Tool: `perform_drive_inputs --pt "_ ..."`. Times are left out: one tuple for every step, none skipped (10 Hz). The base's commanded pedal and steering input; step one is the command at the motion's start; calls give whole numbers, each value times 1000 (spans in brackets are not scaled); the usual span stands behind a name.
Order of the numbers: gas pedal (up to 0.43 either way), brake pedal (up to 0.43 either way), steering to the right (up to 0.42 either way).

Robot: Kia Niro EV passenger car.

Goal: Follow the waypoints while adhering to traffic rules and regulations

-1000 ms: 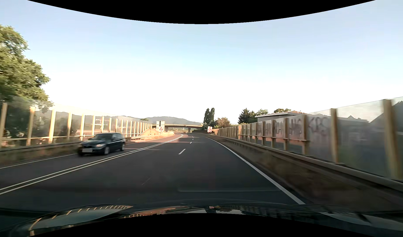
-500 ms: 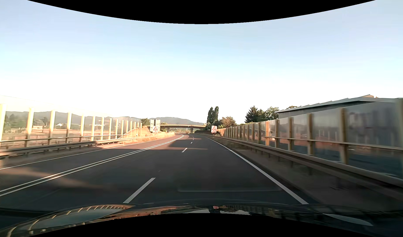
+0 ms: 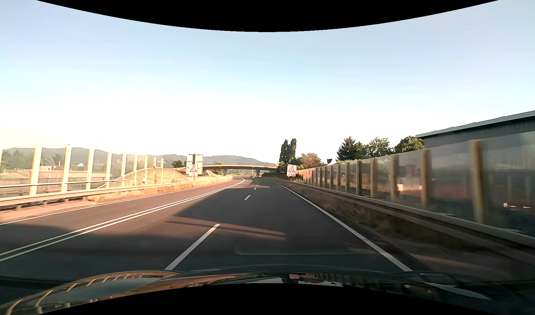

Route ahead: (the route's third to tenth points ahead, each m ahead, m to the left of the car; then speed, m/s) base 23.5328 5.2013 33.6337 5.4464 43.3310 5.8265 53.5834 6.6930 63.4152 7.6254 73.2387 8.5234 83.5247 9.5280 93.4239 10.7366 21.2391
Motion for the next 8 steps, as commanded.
perform_drive_inputs --pt "299 0 -6" --pt "299 0 -6" --pt "299 0 -6" --pt "287 0 -6" --pt "287 0 -6" --pt "287 0 -6" --pt "287 0 -6" --pt "287 0 -7"
